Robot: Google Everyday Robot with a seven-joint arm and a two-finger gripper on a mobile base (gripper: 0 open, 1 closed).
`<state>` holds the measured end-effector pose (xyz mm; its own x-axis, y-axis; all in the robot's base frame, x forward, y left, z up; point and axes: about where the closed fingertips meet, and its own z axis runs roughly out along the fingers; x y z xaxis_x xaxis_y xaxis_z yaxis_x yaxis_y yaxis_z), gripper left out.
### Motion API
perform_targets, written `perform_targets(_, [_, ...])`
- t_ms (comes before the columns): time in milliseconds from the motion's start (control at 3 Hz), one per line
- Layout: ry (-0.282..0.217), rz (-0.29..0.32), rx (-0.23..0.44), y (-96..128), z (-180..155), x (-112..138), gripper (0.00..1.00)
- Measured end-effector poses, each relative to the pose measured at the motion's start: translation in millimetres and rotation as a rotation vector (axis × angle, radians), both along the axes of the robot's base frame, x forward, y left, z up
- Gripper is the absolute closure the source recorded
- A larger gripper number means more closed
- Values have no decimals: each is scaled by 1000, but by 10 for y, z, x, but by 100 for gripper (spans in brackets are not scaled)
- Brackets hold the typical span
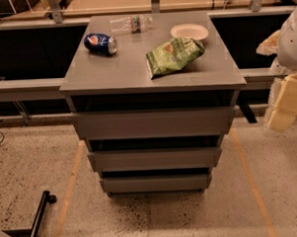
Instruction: Open top drawer
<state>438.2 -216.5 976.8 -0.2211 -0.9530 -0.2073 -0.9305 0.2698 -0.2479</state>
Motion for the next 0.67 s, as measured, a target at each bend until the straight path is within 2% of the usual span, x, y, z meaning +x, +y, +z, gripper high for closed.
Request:
perform_targets(333, [0, 0, 0, 0, 0, 0, 0])
perform_targets(667, [-11, 18, 70, 57, -128, 83, 0])
